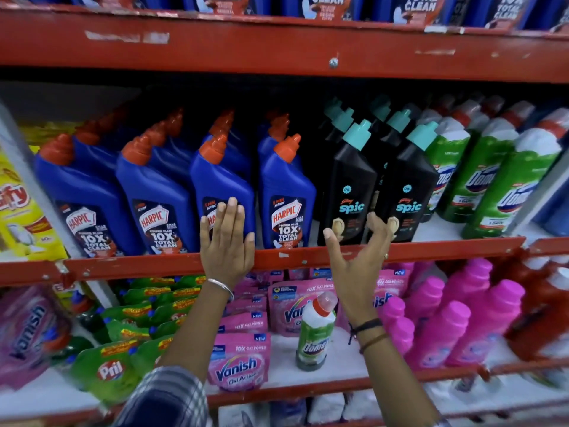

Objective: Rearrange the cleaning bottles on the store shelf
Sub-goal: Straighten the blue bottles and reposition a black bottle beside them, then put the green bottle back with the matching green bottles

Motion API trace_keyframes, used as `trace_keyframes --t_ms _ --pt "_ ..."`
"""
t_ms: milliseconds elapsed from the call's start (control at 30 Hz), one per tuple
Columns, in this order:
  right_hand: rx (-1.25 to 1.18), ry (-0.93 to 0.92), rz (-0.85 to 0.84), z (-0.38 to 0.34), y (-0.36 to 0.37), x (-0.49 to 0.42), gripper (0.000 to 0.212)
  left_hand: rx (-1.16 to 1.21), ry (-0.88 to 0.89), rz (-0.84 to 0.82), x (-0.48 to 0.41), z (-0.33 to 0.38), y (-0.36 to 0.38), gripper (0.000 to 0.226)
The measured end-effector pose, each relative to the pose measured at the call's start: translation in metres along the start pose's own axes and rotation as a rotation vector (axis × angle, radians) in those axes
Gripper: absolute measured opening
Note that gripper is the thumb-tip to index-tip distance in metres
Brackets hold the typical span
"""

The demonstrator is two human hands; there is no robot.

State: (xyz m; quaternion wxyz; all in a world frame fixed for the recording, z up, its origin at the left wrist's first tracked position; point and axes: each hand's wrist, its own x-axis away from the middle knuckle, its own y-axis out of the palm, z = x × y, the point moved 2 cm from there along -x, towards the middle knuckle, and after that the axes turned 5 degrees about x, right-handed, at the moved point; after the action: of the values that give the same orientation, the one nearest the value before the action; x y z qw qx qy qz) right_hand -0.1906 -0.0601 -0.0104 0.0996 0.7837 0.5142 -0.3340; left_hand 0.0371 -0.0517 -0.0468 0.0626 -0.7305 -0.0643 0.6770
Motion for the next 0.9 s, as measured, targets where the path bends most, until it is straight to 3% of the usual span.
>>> trace_keyframes --t_ms 100,367,700,900 --pt "-0.061 0.060 -0.138 0.035 -0.006 0.046 0.078 -0.002 -0.009 -0.017 0.000 0.001 0.000 0.060" --pt "0.161 0.386 -0.510 0.135 0.005 0.148 0.102 -0.002 -0.007 -0.027 0.000 0.001 -0.001 0.063" --pt "0.158 0.481 -0.465 0.153 0.024 0.154 0.068 0.002 -0.013 -0.048 0.002 0.000 0.001 0.066" --pt "0.145 0.411 -0.471 0.154 0.016 0.152 0.065 0.007 -0.007 -0.037 0.001 0.000 0.001 0.065"
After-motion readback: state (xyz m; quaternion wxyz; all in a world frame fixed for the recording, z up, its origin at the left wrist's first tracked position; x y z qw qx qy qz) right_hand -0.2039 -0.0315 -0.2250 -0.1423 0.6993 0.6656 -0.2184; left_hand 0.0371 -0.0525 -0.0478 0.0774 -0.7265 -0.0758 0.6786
